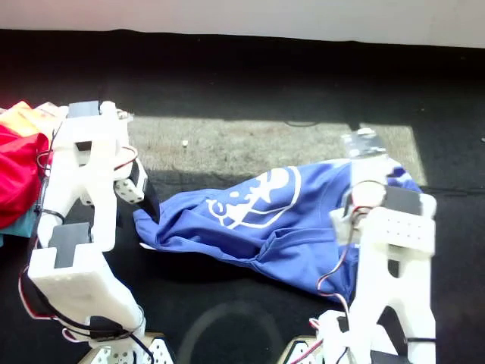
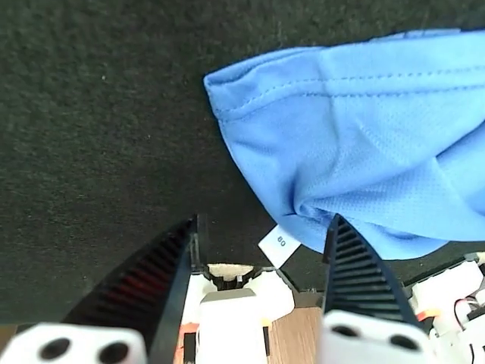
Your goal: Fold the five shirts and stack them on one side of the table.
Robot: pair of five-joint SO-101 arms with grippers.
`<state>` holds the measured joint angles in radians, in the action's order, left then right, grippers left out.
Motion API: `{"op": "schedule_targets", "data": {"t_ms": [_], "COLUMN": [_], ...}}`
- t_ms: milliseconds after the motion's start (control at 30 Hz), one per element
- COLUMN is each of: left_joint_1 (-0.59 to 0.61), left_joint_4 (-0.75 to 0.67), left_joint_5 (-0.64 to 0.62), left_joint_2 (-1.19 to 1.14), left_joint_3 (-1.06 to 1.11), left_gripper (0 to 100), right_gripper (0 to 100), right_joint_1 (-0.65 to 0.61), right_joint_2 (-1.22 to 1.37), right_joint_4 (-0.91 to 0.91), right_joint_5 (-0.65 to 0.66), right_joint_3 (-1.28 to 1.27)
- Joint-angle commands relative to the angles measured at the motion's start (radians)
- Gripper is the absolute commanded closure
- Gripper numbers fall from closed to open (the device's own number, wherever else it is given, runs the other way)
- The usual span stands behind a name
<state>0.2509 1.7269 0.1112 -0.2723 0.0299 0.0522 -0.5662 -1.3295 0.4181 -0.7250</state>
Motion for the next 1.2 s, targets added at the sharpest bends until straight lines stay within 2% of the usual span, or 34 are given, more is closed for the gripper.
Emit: {"op": "schedule_targets", "data": {"t_ms": [0,167,300,433,467,600,700,800,867,1033,1167], "left_joint_1": [0.007,0.01,0.012,0.008,0.008,-0.007,-0.047,-0.074,-0.077,-0.074,-0.076], "left_joint_4": [-0.103,-0.292,-0.333,-0.359,-0.376,-0.419,-0.41,-0.331,-0.264,-0.141,-0.138], "left_joint_5": [0.009,0.008,-0.009,-0.124,-0.15,-0.198,-0.206,-0.199,-0.196,-0.101,-0.048], "left_joint_2": [0.045,0.045,0.047,0.05,0.048,0.056,0.058,0.056,0.048,0.048,0.045], "left_joint_3": [0.065,0.22,0.255,0.251,0.251,0.251,0.217,0.145,0.076,-0.073,-0.099], "left_gripper": [75,75,77,97,100,99,99,98,93,81,79], "right_gripper": [96.1,79.8,78.6,78.6,78.6,78.6,78.6,78.6,78.6,78.6,78.6], "right_joint_1": [-0.079,-0.088,-0.088,-0.088,-0.088,-0.087,-0.062,-0.015,0.012,0.076,0.168], "right_joint_2": [0.001,0.001,0.001,0.001,0.001,0.001,0.002,0.004,0.028,0.239,0.458], "right_joint_4": [0.058,0.177,0.185,0.188,0.188,0.206,0.303,0.406,0.421,0.424,0.42], "right_joint_5": [-0.002,-0.003,-0.003,-0.003,-0.003,-0.003,-0.003,-0.002,0.011,0.115,0.121], "right_joint_3": [-0.051,-0.154,-0.179,-0.186,-0.186,-0.189,-0.239,-0.295,-0.308,-0.219,-0.045]}}
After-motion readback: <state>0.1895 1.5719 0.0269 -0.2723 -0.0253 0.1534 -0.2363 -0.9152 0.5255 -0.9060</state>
